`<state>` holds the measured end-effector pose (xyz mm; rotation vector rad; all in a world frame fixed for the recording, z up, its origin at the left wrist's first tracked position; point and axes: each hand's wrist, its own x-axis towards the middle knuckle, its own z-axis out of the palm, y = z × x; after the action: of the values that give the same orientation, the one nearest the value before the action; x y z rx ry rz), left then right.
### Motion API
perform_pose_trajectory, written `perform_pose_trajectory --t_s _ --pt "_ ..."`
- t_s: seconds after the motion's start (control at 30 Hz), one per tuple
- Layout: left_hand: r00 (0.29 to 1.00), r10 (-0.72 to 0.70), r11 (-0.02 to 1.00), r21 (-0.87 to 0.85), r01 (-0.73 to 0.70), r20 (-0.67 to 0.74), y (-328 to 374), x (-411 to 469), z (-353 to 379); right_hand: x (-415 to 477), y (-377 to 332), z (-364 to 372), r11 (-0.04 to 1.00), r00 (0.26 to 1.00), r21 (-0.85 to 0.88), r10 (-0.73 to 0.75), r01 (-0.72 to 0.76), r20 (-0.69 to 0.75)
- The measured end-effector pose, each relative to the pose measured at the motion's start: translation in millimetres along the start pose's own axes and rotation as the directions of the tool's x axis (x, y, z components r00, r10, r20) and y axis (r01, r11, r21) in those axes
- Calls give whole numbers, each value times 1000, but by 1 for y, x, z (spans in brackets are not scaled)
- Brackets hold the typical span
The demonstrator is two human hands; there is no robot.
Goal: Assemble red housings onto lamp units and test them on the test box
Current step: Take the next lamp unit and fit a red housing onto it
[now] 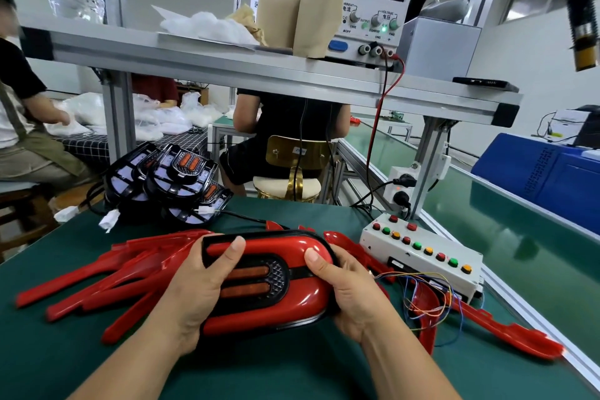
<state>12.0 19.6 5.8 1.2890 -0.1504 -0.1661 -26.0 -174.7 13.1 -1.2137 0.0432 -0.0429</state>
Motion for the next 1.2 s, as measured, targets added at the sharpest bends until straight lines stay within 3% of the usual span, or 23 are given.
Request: perform_pose_trajectory --t_s 0.27,0.43,0.47,0.5,0.53,0.6,0.67,0.73,0.93,1.13,1.2 --pt "997 50 999 -13 -50 -54 1 3 1 1 0 4 999 1000 31 -12 13 -16" --pt "999 2 996 85 1 -42 5 4 -3 3 4 -3 997 997 76 -33 28 66" --pt "998 17 984 176 -5 -68 6 3 -5 4 5 -3 996 998 89 -37 32 56" --pt "991 92 933 356 -51 -99 7 4 -8 5 5 -3 994 998 98 -42 37 49" --pt "970 214 806 582 -108 -116 9 6 -12 5 6 -3 993 998 106 -47 41 50" --pt "878 479 386 895 -225 14 13 3 -8 4 5 -1 993 995 107 -60 51 77" --pt "836 511 82 957 -279 200 20 1 7 3 5 0 994 989 92 -77 65 128" --pt "861 429 -49 958 -281 274 22 2 22 1 3 1 994 980 83 -91 77 177" --pt "863 387 -102 945 -311 326 24 4 27 -2 1 1 992 972 82 -115 100 206" --pt "795 479 -54 916 -398 374 24 3 25 -3 0 0 994 971 33 -113 109 211" --pt "808 444 -34 908 -417 388 26 3 23 -3 -1 -3 995 969 19 -103 102 224"
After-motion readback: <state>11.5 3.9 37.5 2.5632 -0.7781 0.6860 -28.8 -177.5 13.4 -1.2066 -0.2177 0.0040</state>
